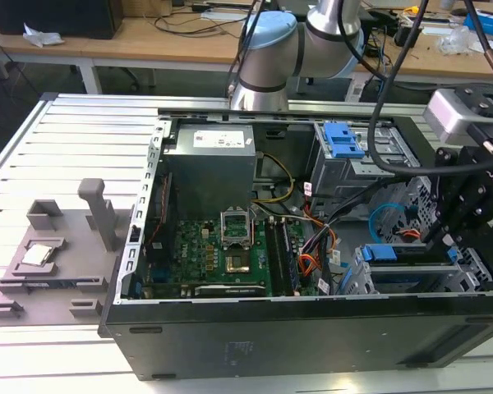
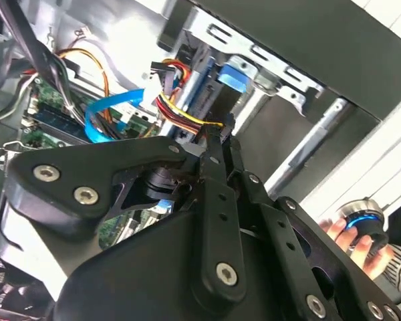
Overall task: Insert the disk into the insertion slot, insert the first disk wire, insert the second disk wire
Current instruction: 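Insert the first disk wire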
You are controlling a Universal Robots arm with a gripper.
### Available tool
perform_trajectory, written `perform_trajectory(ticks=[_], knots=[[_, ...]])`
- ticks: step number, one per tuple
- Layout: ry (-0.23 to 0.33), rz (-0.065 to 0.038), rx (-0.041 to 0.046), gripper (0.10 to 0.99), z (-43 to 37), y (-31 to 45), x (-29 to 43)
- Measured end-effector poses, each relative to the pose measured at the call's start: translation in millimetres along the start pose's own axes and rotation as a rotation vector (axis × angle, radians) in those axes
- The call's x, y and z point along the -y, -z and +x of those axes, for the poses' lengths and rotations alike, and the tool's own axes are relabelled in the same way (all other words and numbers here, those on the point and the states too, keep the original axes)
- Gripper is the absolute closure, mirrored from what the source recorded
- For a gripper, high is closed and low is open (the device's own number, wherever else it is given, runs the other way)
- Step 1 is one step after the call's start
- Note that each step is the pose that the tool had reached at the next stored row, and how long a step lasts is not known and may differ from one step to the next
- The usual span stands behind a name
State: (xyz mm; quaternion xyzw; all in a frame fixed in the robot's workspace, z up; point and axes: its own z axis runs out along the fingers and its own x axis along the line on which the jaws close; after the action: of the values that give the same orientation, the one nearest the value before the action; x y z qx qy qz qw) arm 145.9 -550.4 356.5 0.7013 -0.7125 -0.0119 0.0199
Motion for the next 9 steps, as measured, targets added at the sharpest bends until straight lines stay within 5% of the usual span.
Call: perform_trajectory(ticks=[9], knots=[[0.0,0.0,-0.0001,0.922,7.8,-5.9,0.4]])
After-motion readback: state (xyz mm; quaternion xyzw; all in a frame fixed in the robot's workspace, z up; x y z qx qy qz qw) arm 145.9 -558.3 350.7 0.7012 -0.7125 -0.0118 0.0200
